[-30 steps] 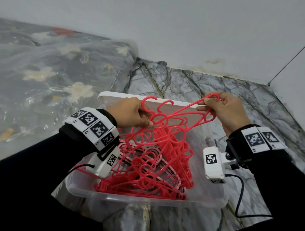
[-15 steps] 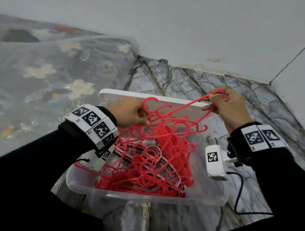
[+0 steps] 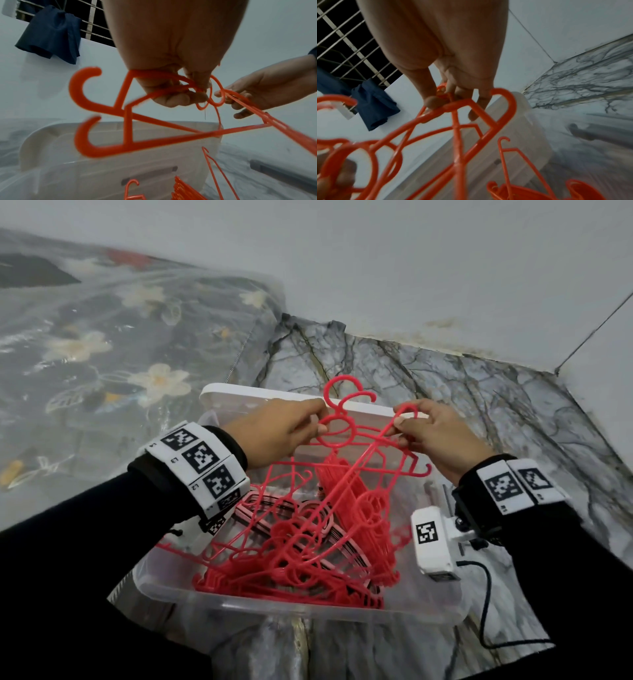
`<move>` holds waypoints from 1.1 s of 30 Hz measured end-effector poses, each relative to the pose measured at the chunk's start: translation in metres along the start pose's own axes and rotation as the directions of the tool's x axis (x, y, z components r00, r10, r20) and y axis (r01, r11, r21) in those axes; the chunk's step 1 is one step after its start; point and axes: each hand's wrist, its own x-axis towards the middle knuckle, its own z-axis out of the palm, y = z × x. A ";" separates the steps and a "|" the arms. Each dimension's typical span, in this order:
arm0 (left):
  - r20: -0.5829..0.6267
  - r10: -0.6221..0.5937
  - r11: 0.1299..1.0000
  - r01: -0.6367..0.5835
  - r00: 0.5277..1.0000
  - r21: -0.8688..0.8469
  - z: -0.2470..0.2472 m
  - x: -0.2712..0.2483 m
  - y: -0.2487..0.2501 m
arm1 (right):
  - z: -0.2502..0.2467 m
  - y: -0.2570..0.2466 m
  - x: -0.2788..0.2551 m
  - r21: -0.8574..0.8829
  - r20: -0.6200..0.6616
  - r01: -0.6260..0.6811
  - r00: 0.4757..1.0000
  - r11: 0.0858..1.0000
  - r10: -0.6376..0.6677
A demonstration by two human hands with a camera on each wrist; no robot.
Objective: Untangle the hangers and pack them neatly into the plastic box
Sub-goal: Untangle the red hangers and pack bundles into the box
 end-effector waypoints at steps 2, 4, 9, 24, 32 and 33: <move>0.003 -0.003 0.998 0.002 1.000 0.068 0.001 -0.001 -0.003 | 0.008 0.001 0.000 0.002 -0.020 0.009 1.000 1.000 -0.009; 0.005 -0.020 0.990 0.019 1.000 0.141 0.002 -0.003 -0.004 | 0.014 0.002 -0.001 0.003 -0.020 0.012 1.000 1.000 -0.012; -0.035 -0.078 0.968 0.085 0.996 0.235 0.002 -0.002 -0.003 | 0.032 0.008 0.001 -0.018 0.103 -0.090 0.991 0.996 0.091; -0.125 -0.132 0.952 0.161 0.983 0.259 -0.007 -0.002 -0.009 | 0.024 0.019 -0.005 -0.656 0.272 0.315 0.946 0.686 -0.175; -0.102 -0.120 0.983 0.133 0.988 0.129 -0.010 0.000 -0.007 | 0.021 0.015 -0.010 -0.613 0.279 0.405 0.914 0.678 -0.294; -0.101 -0.122 0.982 0.135 0.987 0.129 -0.010 -0.001 -0.007 | 0.019 0.013 -0.010 -0.592 0.291 0.409 0.912 0.694 -0.289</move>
